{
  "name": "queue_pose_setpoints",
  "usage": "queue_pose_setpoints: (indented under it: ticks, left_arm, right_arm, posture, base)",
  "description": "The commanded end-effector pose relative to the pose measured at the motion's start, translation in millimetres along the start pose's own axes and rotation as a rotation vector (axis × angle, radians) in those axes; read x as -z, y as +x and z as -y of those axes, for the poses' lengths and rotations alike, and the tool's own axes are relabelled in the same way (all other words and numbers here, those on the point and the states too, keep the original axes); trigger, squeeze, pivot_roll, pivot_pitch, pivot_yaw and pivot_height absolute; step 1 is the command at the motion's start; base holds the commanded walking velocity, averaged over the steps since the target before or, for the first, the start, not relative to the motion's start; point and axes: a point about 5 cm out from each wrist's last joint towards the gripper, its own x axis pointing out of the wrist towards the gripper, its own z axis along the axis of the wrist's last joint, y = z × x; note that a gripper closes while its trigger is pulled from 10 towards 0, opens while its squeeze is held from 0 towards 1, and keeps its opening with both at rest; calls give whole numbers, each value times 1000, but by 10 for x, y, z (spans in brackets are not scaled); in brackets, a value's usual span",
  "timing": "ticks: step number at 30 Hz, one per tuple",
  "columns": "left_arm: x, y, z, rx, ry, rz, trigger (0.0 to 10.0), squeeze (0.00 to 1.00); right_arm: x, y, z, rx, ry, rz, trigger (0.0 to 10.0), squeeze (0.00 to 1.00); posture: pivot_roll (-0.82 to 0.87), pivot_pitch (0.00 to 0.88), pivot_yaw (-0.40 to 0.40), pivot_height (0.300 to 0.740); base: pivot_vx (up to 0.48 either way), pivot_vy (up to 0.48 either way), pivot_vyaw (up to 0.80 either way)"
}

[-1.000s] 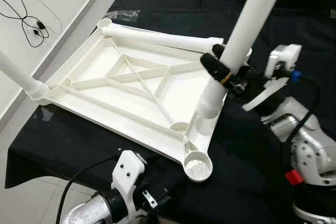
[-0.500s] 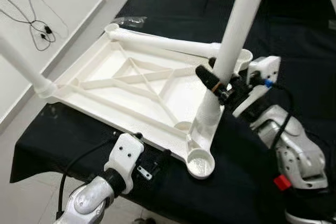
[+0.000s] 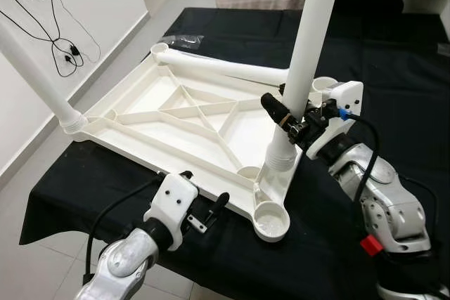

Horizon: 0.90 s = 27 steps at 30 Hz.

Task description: Building children table

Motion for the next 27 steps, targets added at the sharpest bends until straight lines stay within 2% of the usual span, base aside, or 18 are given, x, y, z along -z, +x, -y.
queue_pose_setpoints:
  ticks: [1,4,16,22,27]
  left_arm:
    - [58,7,-21,-18,19,-26,10000,0]
    - [53,19,-22,-18,21,-22,10000,0]
    - [20,107,-44,-19,38,3,10000,0]
    - [-36,154,-93,-30,35,30,10000,0]
    - [-136,201,-165,-30,13,79,10000,0]
  right_arm:
    - [-16,30,-14,4,-11,20,10000,0]
    - [-21,38,-11,8,-11,24,10000,0]
    - [-112,83,-19,24,31,91,10000,0]
    - [-102,97,-24,30,10,83,10000,0]
    - [-84,120,-4,60,-25,61,10000,0]
  posture:
    - [11,119,67,740]
    - [12,117,67,740]
    - [7,95,74,740]
    - [5,93,72,740]
    - [3,90,71,740]
  base:
    - [0,0,0]
    - [0,0,0]
    - [-307,0,0]
    - [-289,0,0]
    - [0,0,0]
